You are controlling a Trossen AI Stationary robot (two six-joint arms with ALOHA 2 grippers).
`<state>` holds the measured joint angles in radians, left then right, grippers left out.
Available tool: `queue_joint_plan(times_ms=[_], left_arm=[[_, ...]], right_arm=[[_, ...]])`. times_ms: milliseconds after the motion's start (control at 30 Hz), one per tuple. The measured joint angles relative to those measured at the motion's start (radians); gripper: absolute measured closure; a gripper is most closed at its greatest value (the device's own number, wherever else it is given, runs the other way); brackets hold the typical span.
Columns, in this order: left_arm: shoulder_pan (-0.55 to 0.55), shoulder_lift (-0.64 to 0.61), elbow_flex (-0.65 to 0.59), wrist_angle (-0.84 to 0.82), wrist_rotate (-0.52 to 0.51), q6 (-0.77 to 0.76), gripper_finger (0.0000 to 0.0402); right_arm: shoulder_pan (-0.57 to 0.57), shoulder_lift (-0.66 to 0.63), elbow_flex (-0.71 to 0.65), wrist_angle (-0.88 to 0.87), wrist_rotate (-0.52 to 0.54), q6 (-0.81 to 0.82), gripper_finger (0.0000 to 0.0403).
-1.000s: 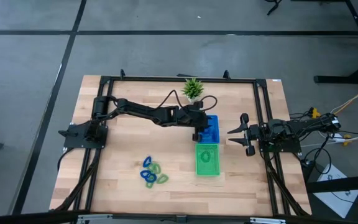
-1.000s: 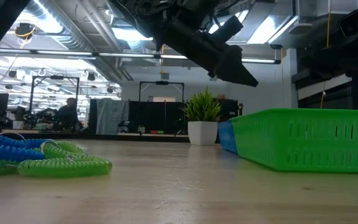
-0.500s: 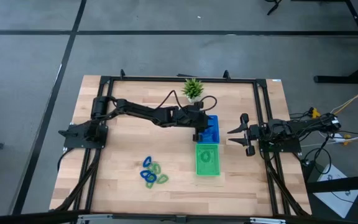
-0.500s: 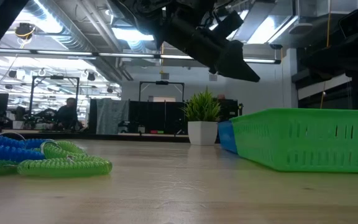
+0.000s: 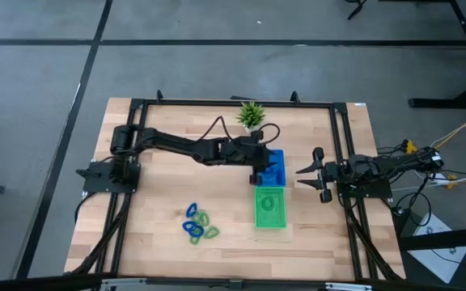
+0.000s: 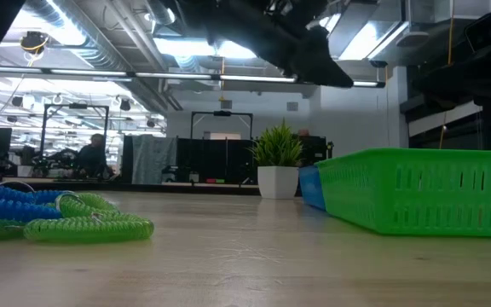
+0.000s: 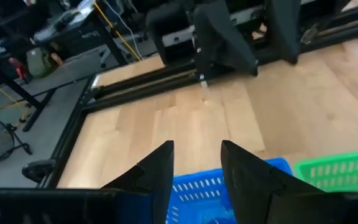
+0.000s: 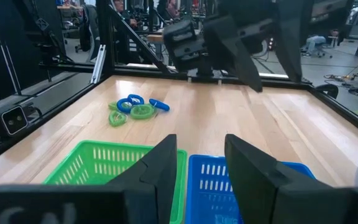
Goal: Sort spring keychains
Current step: Put the blue spring keychain into the blue bin
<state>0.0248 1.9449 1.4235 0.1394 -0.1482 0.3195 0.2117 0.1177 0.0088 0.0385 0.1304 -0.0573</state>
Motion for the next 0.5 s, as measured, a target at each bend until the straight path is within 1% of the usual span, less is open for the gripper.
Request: queue_joint_plan(times_ms=[500], left_arm=[[-0.085, -0.119, 0.000, -0.158, -0.016, -0.010, 0.0272]], right_arm=[[0.000, 0.000, 0.000, 0.000, 0.000, 0.000, 0.0267]])
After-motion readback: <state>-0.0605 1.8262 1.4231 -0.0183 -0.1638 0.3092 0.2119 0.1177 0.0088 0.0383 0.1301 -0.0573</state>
